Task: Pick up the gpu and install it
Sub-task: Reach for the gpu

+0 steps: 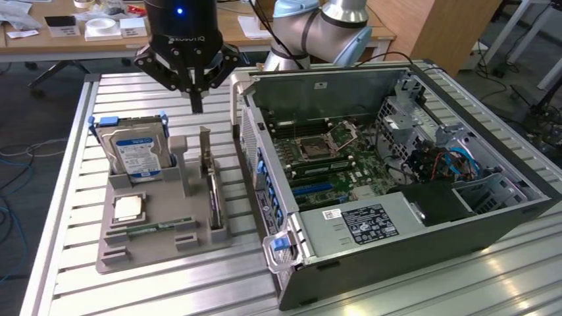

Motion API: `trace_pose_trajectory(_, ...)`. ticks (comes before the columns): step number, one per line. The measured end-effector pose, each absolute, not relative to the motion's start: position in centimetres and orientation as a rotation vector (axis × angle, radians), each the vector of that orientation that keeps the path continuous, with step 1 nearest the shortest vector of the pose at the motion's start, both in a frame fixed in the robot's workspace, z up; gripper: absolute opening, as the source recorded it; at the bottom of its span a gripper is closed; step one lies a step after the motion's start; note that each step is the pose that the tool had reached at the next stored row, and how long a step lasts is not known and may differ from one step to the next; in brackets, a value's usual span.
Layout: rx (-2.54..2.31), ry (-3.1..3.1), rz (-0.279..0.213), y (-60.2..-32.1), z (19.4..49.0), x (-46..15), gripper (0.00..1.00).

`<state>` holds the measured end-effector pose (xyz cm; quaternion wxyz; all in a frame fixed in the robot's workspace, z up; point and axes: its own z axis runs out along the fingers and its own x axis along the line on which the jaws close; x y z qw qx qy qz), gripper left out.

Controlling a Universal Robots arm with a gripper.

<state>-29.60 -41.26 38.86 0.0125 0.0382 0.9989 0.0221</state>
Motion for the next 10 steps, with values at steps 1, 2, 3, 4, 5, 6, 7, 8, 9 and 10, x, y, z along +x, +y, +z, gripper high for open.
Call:
trace_pose_trajectory(1, 0.119, 3.113, 0.069, -41.4, 38.9, -29.6, 0.11)
trace_pose_trajectory(2, 0.119, 3.113, 0.069, -41.6, 38.9, -29.6, 0.11)
trace_pose_trajectory(3, 0.119, 3.113, 0.069, -41.8, 38.8, -29.6, 0.11)
trace_pose_trajectory(4, 0.119, 3.113, 0.069, -41.9, 38.8, -29.6, 0.11)
trace_pose_trajectory(5, 0.119, 3.113, 0.069, -42.0, 38.8, -29.6, 0.11)
trace_pose_trajectory(6, 0.119, 3.113, 0.069, -42.2, 38.7, -29.6, 0.11)
trace_pose_trajectory(7, 0.119, 3.113, 0.069, -42.2, 38.7, -29.6, 0.11)
trace_pose_trajectory(8, 0.119, 3.113, 0.069, -42.3, 38.7, -29.6, 0.11)
trace_pose_trajectory(9, 0.119, 3.114, 0.069, -42.4, 38.7, -29.6, 0.11)
trace_pose_trajectory(10, 0.119, 3.113, 0.069, -42.5, 38.7, -29.6, 0.11)
